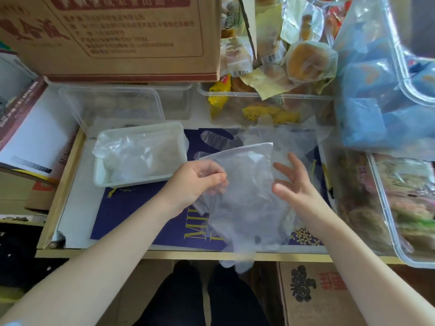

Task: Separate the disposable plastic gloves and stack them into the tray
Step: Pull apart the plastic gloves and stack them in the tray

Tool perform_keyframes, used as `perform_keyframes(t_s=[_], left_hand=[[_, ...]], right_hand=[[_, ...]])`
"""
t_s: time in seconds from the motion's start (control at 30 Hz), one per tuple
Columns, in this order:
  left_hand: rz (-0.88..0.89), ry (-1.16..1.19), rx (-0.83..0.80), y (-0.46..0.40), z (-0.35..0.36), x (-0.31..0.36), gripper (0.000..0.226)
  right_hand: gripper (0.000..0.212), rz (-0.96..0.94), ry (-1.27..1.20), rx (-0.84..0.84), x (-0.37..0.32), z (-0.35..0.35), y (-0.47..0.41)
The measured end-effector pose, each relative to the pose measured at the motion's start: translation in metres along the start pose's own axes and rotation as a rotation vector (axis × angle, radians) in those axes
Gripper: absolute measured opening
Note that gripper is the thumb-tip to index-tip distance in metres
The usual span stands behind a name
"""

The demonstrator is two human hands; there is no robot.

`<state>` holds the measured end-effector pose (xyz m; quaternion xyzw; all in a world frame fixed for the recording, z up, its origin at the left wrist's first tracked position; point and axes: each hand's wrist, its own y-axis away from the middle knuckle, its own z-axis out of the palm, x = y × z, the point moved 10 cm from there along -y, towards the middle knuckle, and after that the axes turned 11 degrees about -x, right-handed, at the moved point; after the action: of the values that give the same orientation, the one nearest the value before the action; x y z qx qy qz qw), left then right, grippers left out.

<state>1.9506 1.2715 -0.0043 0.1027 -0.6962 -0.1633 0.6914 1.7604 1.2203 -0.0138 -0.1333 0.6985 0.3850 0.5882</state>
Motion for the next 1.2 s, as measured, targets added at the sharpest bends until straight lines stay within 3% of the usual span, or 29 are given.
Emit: perform_keyframes(t_s=[0.07,0.17,0.2,0.27,0.5,0.53,0.63,0.67,0.77,0.87,1.0,1.07,1.13,1.2], left_hand=[[0.056,-0.047,-0.052,0.000,0.002,0.015,0.018],[0.121,-0.076,-0.089,0.000,0.002,0.031,0.014],[0.109,-0.072,-0.081,0.001,0.000,0.031,0.012],[0.016,-0.073,-0.058,0.005,-0.006,0.018,0.015],[-0.247,-0.192,-0.228,0.038,-0.024,-0.043,0.005],[-0.239,-0.177,-0.230,0.037,-0.026,-0.039,0.013],[-0.140,-0.021,-0.150,0.020,-0.028,-0.016,0.070],[-0.099,0.035,-0.091,0.013,-0.029,-0.010,0.068],[-0.015,0.105,0.135,0.001,-0.032,0.008,0.014],[0.033,0.105,0.313,-0.001,-0.041,0.012,0.020],[0.028,0.112,0.528,0.006,-0.070,0.002,0.019],[0.023,0.012,0.568,0.006,-0.077,-0.002,0.018],[0.020,-0.064,0.571,0.005,-0.078,-0.005,0.014],[-0.001,-0.147,0.531,0.002,-0.074,-0.005,0.007]], right_hand=[[0.080,0.028,-0.016,-0.026,-0.007,-0.001,-0.008],[0.014,-0.067,-0.019,-0.056,-0.034,0.011,-0.023],[0.004,-0.105,-0.046,-0.059,-0.041,0.015,-0.028],[0.016,-0.185,-0.091,-0.067,-0.054,0.021,-0.036],[0.018,-0.230,-0.031,-0.004,-0.064,0.018,-0.050],[0.018,-0.206,-0.027,-0.023,-0.062,0.022,-0.052],[0.019,-0.164,-0.012,-0.069,-0.056,0.035,-0.055],[0.019,-0.153,-0.019,-0.084,-0.054,0.039,-0.055],[0.015,-0.097,-0.031,-0.102,-0.045,0.045,-0.054],[0.010,0.034,-0.022,-0.156,-0.027,0.046,-0.047],[0.008,0.215,0.166,-0.328,0.007,0.051,-0.026],[0.022,0.298,0.255,-0.361,0.031,0.047,-0.019],[0.027,0.373,0.521,-0.315,0.056,0.030,-0.020],[0.017,0.319,0.705,-0.030,0.055,-0.006,-0.027]])
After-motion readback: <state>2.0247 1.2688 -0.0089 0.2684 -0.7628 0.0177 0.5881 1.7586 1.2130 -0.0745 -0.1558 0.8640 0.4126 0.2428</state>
